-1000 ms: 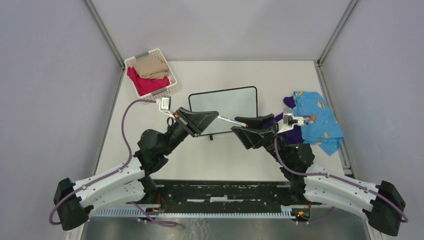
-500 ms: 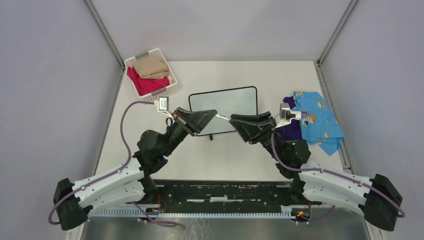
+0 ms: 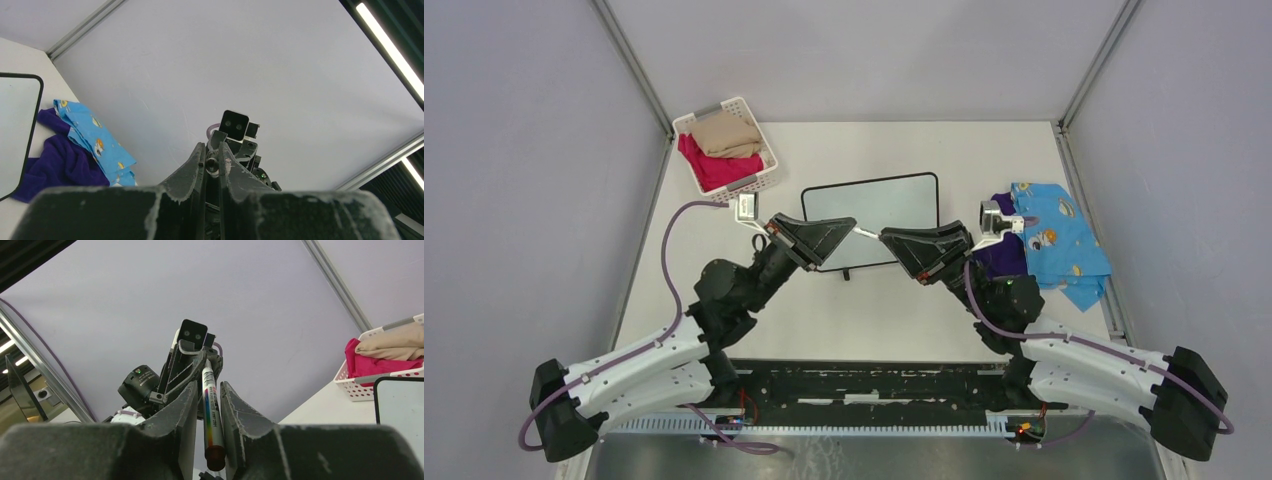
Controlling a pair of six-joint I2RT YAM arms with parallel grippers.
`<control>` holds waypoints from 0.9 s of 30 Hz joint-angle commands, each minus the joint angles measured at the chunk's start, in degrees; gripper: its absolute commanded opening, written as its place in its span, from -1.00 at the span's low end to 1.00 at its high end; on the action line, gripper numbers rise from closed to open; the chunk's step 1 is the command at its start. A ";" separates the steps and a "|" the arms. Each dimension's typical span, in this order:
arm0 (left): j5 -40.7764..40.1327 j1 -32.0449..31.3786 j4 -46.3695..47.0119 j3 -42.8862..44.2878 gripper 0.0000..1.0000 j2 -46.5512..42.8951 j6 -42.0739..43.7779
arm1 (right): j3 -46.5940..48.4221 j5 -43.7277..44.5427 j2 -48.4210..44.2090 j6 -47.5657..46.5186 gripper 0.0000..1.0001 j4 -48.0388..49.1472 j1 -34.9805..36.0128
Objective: Write a sentence on the whiteboard
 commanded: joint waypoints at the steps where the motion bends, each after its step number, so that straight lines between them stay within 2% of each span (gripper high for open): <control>1: -0.88 -0.17 -2.32 2.37 -0.97 0.06 0.87 | 3.40 -3.37 0.03 1.15 -0.47 2.47 0.06; 11: 0.16 -0.19 -3.12 2.82 -0.96 0.06 0.70 | 3.10 -4.44 -0.12 2.06 -0.50 3.40 -0.37; 20: 0.60 -0.20 -3.58 2.94 -0.96 -0.11 0.78 | 2.87 -5.74 -0.01 3.01 -0.77 4.97 -0.63; 25: 0.50 -0.18 -4.00 2.69 -0.96 -0.13 0.78 | 2.61 -5.93 0.07 3.22 -0.99 5.49 -0.58; 27: 0.24 -0.17 -5.05 2.92 -0.96 -0.05 0.85 | 2.60 -6.11 0.12 3.38 -1.00 5.63 -0.58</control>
